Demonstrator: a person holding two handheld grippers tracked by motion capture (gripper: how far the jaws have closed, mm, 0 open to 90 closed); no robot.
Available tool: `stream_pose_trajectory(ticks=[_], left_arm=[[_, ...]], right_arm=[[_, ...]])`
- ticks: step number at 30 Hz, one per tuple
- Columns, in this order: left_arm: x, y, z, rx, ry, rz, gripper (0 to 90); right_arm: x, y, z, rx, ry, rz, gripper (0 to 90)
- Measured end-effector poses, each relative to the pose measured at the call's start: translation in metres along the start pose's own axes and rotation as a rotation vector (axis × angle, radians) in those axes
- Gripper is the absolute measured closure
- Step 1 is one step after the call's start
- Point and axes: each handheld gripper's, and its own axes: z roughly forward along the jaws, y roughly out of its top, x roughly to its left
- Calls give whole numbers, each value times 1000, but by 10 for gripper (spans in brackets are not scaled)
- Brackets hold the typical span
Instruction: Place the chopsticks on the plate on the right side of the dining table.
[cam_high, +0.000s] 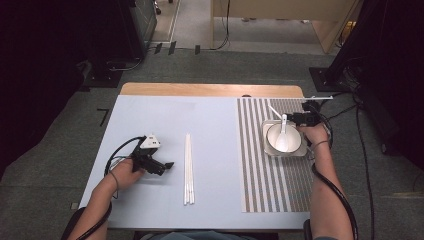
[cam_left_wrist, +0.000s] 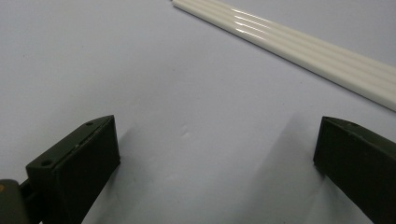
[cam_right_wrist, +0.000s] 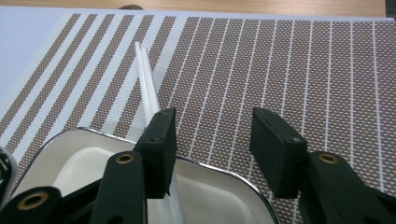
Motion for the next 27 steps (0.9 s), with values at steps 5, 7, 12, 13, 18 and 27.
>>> stream_pose_trajectory(ticks=[5,7,12,13,18,27], left_arm=[[0,0,0,0,0,0,0],[0,0,0,0,0,0,0],[0,0,0,0,0,0,0],[0,0,0,0,0,0,0],[0,0,0,0,0,0,0],[0,0,0,-1,-1,-2,0]], right_arm=[[1,0,1,7,17,-1,512],[1,0,1,7,16,1,510],[0,0,-1,-8,5,-2,507],[-1,1,-2,-11,3,0,507],[-1,2,-9,-36,-7,14,501],[12,13,-21,-67,-32,-1,456]])
